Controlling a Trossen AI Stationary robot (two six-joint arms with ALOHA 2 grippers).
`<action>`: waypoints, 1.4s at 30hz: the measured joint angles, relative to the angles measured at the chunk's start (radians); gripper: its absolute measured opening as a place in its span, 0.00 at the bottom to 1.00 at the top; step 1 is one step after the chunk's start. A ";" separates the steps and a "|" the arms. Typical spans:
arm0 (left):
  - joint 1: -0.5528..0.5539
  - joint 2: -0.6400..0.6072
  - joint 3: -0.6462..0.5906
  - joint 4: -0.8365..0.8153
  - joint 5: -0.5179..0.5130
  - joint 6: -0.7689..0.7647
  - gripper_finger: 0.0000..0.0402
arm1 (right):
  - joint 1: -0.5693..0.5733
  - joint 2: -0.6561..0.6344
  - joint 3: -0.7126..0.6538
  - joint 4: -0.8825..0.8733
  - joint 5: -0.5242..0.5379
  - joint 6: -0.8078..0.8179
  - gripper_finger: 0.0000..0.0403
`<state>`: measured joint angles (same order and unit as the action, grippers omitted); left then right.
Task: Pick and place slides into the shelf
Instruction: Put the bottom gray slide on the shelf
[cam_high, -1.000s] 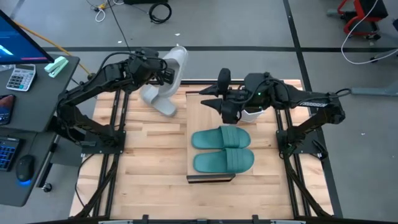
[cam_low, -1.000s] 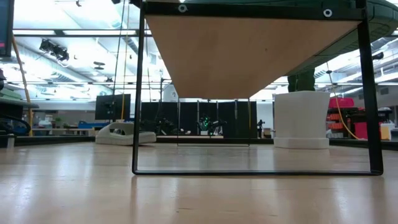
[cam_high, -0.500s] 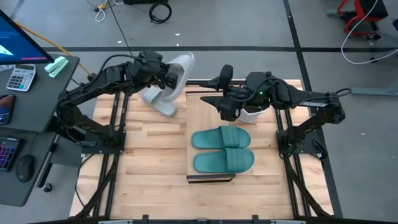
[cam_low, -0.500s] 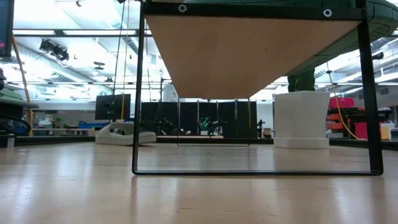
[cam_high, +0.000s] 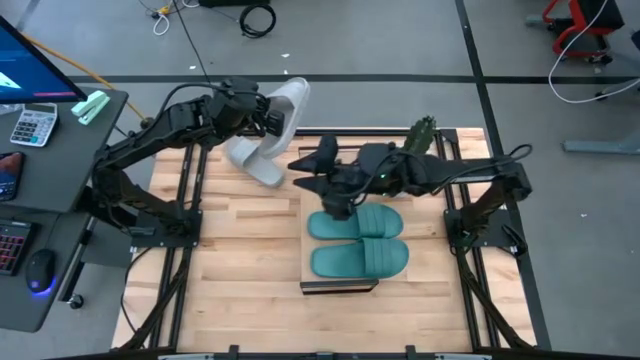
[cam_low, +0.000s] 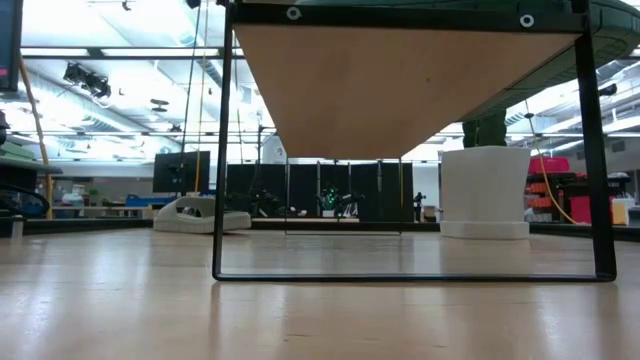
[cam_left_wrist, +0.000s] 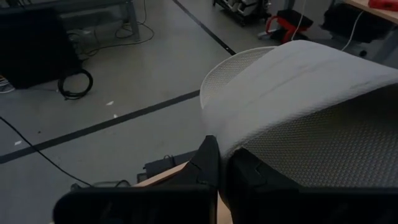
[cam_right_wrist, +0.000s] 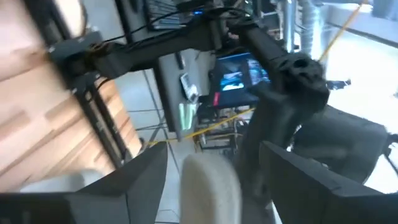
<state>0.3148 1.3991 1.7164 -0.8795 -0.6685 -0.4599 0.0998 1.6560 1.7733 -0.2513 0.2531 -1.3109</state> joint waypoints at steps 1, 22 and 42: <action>0.003 0.004 0.000 0.003 0.001 0.000 0.03 | 0.008 0.023 0.037 -0.010 0.014 0.016 0.65; 0.020 0.124 -0.001 0.000 0.038 -0.008 0.03 | 0.030 0.184 0.388 -0.505 0.200 0.324 0.63; 0.052 0.150 0.000 0.013 0.044 0.031 0.03 | 0.050 0.263 0.386 -0.458 0.440 0.320 0.63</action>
<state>0.3669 1.5490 1.7161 -0.8669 -0.6247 -0.4285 0.1493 1.9194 2.1597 -0.7095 0.6926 -0.9913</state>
